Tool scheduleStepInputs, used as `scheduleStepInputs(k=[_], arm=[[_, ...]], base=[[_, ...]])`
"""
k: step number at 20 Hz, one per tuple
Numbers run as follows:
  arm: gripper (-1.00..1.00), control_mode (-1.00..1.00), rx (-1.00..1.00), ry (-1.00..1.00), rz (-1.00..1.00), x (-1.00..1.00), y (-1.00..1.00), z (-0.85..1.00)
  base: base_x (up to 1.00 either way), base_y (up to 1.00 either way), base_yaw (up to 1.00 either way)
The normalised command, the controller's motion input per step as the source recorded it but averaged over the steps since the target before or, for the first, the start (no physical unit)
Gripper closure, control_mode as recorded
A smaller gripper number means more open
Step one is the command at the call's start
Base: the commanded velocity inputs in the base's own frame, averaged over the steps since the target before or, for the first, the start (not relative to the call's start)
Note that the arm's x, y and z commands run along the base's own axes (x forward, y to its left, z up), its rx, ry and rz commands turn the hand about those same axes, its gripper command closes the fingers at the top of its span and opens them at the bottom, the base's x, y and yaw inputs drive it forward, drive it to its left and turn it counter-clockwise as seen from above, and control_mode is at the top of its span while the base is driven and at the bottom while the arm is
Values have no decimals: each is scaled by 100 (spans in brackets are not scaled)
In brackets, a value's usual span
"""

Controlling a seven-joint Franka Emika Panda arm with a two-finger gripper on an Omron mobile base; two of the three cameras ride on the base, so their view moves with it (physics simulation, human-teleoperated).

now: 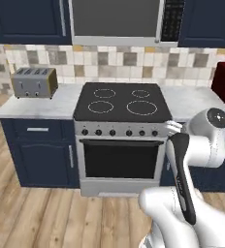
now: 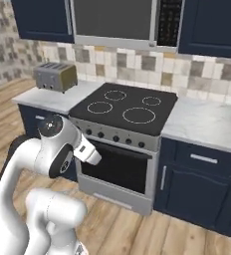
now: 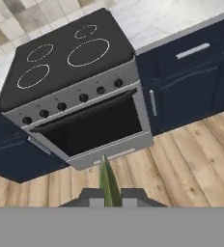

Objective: Take the lemon wedge from the fridge and place it on the plate with fish on the dining counter.

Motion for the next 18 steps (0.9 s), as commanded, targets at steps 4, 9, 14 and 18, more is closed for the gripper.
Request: scheduleStepInputs(k=[4, 9, 14, 18], arm=[[100, 100, 0, 0, 0, 0, 0, 0], [100, 100, 0, 0, 0, 0, 0, 0], [100, 100, 0, 0, 0, 0, 0, 0], [100, 100, 0, 0, 0, 0, 0, 0]], base=[[-2, 0, 94], [-2, 0, 94], [-3, 0, 96], [-3, 0, 97]])
